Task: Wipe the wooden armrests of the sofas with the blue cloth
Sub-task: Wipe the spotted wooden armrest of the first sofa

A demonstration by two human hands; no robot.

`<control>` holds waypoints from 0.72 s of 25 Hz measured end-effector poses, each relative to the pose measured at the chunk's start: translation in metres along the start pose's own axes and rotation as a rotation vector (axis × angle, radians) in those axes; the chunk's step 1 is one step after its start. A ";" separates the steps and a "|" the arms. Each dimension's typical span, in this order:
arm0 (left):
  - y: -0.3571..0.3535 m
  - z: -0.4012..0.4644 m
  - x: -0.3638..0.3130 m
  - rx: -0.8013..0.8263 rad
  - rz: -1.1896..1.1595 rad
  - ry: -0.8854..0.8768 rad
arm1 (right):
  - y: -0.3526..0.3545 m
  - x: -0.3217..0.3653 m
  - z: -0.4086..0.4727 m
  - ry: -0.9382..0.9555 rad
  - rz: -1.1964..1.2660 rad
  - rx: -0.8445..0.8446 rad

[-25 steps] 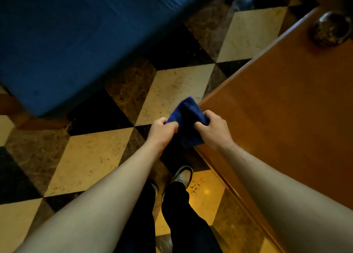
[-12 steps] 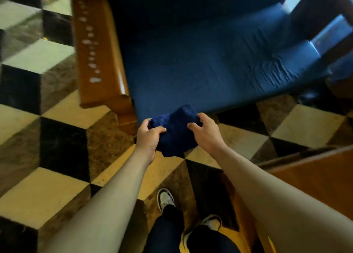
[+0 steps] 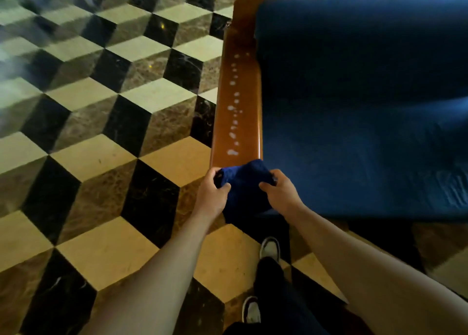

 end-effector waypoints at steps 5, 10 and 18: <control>-0.021 0.072 -0.015 0.010 0.049 -0.019 | -0.020 0.010 0.072 -0.008 0.002 -0.050; -0.074 0.127 -0.020 -0.023 0.241 -0.045 | -0.042 -0.008 0.127 -0.128 0.004 -0.149; -0.082 0.163 0.028 -0.062 0.425 -0.035 | -0.099 -0.018 0.137 -0.025 -0.365 -0.360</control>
Point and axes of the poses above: each hand's wrist, its own z-axis towards the middle knuckle, its own y-axis out of the back of the hand, x = y × z, the point moved 1 cm from there along z, towards the middle knuckle, and after that the axes turned 11 degrees about -x, right-handed, at the moved point
